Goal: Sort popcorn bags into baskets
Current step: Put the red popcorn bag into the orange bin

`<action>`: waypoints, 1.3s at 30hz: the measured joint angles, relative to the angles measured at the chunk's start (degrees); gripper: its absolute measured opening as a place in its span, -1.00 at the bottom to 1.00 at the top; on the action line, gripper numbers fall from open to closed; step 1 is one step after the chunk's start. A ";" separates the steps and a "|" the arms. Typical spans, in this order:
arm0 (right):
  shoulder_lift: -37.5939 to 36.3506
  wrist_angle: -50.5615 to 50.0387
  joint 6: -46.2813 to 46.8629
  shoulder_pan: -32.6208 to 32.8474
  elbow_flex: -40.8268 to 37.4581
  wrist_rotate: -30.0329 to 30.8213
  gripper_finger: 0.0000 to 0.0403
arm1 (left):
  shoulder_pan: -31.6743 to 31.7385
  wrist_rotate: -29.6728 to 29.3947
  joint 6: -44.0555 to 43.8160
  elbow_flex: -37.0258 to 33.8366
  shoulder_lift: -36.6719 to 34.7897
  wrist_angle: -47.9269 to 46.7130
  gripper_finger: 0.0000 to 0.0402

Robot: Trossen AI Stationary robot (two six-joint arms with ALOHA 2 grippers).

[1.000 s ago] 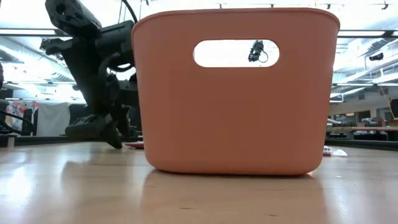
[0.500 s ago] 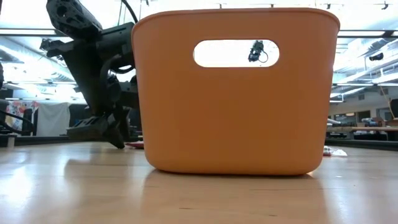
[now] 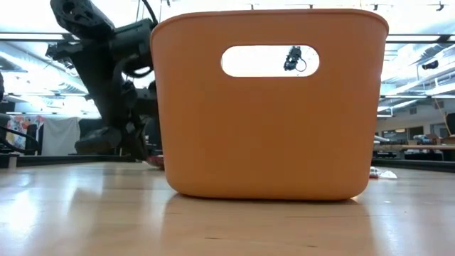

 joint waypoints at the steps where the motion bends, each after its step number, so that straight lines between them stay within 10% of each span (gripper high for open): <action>1: 0.00 0.07 -0.61 -0.29 0.00 0.00 0.11 | 0.03 -0.03 0.00 0.02 -0.80 -0.11 -0.97; 19: 0.04 5.15 -18.85 -7.65 0.00 1.46 0.11 | 0.39 -3.37 -4.52 2.40 -22.27 -6.81 -0.99; 39: -2.34 6.78 -27.88 -14.27 0.04 1.23 0.11 | -6.13 -3.69 3.15 19.80 -23.84 -8.96 -1.00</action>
